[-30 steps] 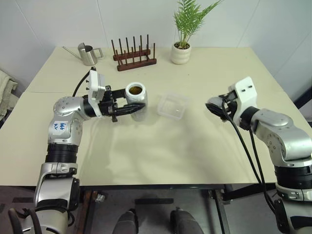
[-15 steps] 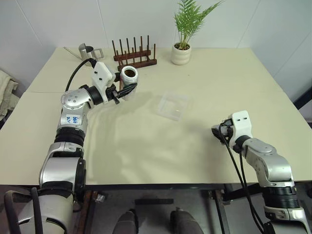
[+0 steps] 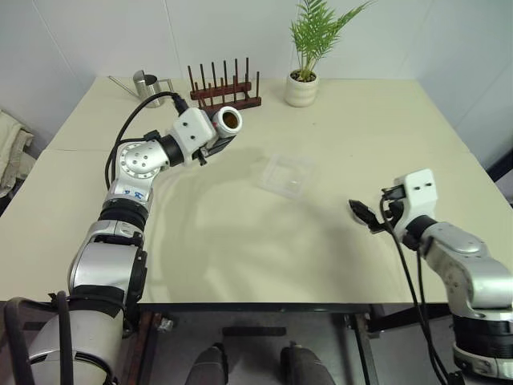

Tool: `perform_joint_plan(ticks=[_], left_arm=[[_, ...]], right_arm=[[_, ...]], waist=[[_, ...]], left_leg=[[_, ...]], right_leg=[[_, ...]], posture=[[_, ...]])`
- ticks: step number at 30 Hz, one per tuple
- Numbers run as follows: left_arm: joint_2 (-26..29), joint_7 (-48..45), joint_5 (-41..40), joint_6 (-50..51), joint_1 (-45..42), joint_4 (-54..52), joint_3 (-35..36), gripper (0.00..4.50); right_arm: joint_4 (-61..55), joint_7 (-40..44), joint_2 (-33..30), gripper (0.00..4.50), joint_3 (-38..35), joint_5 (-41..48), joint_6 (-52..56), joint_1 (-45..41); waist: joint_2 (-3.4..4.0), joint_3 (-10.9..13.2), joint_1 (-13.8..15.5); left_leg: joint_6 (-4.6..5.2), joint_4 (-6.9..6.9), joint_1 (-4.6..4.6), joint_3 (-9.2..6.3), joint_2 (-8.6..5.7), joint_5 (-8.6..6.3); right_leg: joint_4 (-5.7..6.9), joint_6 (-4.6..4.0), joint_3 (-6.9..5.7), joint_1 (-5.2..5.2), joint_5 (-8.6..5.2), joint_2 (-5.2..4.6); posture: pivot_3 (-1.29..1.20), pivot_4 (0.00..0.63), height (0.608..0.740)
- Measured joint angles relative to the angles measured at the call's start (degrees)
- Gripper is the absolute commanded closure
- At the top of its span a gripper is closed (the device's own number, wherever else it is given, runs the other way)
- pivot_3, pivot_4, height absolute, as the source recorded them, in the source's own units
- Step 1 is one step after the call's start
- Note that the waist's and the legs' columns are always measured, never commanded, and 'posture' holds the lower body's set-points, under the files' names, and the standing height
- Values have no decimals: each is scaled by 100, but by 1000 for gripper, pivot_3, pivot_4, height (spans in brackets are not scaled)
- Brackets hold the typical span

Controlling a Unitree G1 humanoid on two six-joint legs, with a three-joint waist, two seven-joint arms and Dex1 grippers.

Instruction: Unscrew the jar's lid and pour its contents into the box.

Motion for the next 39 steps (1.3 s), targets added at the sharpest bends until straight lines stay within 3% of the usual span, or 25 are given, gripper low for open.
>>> perform_joint_plan(ticks=[4, 9, 14, 18, 32, 39], left_arm=[[-12, 1567, 1485, -250, -499, 370, -1064, 2498], [-417, 3517, 3149, -4, -1169, 774, -2477, 2498], [-787, 4742, 4147, 400, -1500, 1103, -3429, 2498], [-1159, 5637, 5290, 1026, -1849, 1342, -4616, 2498], [-1883, 7153, 7314, 2766, -2366, 1502, -6768, 2498], [-1852, 7090, 7288, 2910, -2412, 1561, -6767, 2498]], right_arm=[[-937, 799, -428, 13, -303, 982, 251, 515], [-1256, 943, -428, 13, -460, 1671, 283, 597], [-1375, 721, -421, 13, -456, 1773, 212, 656], [-1729, 292, -181, 13, -374, 1809, 194, 771], [-2116, -432, 17, 13, -358, 1819, 92, 1176], [-2201, -546, 15, 13, -358, 1874, 91, 1201]], waist=[[-5, 2, 0], [-17, 9, -20], [-21, 11, -24], [-26, 14, 1], [-27, 15, 136], [-27, 14, 143]], left_leg=[[1, 9, -6, -1, -5, -2], [1, 31, -12, 2, -8, -3], [0, 22, -17, 7, -8, -5], [0, 21, -48, 1, -9, -5], [8, 52, -83, 4, -12, -11], [7, 53, -80, 6, -13, -11]], right_leg=[[-9, 12, 1, 5, 3, -1], [-8, 22, 11, 6, 10, 0], [-13, 22, 17, -2, 10, -1], [-15, 25, 17, -26, 8, 4], [-3, 28, 21, -53, 7, 2], [3, 29, 23, -53, 7, 2]], posture=[[0, 150, 740], [0, 150, 740], [0, 150, 740], [0, 150, 740], [0, 150, 740], [0, 150, 740]])
